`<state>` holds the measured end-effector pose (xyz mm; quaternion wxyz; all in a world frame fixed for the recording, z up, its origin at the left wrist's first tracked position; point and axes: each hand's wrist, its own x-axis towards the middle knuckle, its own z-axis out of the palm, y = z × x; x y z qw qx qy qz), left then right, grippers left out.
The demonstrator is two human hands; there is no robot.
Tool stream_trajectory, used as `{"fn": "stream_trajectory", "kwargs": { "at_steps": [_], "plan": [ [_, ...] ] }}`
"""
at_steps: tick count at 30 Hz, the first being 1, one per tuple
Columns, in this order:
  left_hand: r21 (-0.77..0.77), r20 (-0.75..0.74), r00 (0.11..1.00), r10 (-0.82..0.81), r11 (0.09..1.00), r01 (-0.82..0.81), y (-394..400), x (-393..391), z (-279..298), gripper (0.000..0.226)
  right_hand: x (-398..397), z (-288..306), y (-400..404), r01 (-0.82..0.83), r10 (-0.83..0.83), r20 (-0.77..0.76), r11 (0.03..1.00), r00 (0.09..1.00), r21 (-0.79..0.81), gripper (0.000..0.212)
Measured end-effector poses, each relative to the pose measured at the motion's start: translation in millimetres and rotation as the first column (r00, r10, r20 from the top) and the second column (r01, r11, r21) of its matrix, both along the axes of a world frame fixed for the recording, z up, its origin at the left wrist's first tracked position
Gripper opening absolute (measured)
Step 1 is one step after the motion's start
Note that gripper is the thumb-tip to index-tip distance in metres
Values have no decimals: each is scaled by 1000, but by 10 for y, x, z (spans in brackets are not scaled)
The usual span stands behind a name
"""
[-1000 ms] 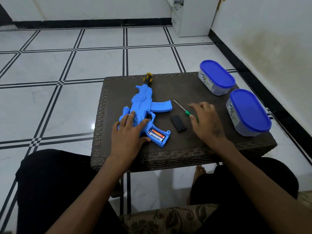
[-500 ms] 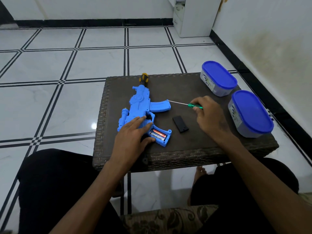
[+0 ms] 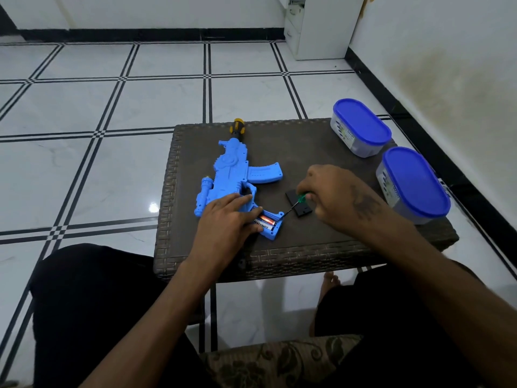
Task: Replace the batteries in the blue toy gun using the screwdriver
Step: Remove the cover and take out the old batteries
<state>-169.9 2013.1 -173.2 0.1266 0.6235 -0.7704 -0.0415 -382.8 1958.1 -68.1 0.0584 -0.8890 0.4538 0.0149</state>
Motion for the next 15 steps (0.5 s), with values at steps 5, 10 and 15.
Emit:
{"fn": "stream_trajectory", "kwargs": {
  "at_steps": [5, 10, 15],
  "plan": [
    [-12, 25, 1000, -10, 1000, 10, -4, 0, 11, 41, 185, 76, 61, -35, 32, -136, 999, 990, -22, 22],
    [-67, 83, 996, -21, 997, 27, 4, -17, -33, 47, 388, 138, 158, -107, 84, -229, 990, 970, -87, 21],
    [-68, 145, 989, -25, 997, 35, 5, -10, -56, 40, 443, 75, 229, -155, 125, -267, 983, 955, -94, 27]
  ]
}}
